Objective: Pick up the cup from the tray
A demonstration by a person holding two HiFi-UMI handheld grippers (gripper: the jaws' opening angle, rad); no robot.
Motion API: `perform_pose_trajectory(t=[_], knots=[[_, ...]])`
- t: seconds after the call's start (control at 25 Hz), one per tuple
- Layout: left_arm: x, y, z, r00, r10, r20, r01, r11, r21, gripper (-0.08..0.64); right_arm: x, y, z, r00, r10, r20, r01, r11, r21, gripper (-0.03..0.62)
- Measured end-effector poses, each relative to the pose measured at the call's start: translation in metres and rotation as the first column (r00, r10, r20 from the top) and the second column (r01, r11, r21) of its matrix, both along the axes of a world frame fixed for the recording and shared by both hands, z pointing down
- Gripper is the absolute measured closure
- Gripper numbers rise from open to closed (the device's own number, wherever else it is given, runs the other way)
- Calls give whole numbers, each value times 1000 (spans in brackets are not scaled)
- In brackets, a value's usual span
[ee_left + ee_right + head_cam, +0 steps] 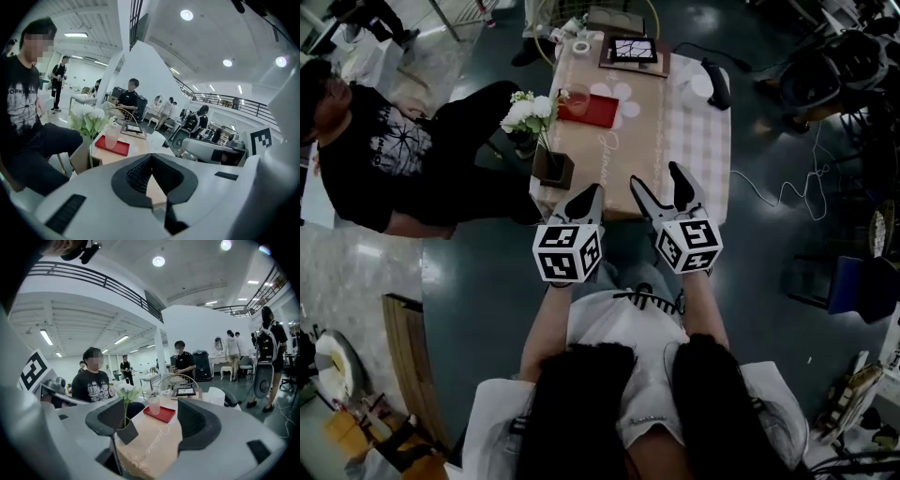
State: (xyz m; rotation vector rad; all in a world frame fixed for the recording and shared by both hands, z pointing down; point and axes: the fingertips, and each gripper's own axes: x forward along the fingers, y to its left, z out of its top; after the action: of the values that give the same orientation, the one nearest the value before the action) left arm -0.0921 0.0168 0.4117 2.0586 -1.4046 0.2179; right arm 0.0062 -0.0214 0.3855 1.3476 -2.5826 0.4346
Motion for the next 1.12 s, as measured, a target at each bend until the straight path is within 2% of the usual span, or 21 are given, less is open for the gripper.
perform_pose_trajectory(t=[0.28, 0.64, 0.92, 1.12], knots=[[-10, -19, 8, 1000, -1, -7, 0, 1000, -20, 551, -23, -29, 2, 998, -53, -30, 54, 998, 24, 235], [-22, -56, 24, 997, -71, -12, 71, 996, -45, 551, -51, -85, 19, 989, -136, -57, 138, 990, 18, 225], [-24, -93, 43, 991, -128, -22, 126, 987, -97, 551, -78, -137, 45, 971, -231, -70, 229, 973, -27, 216], [-29, -118, 58, 985, -173, -7, 171, 976, -135, 551, -102, -171, 70, 945, -308, -113, 303, 951, -60, 215]])
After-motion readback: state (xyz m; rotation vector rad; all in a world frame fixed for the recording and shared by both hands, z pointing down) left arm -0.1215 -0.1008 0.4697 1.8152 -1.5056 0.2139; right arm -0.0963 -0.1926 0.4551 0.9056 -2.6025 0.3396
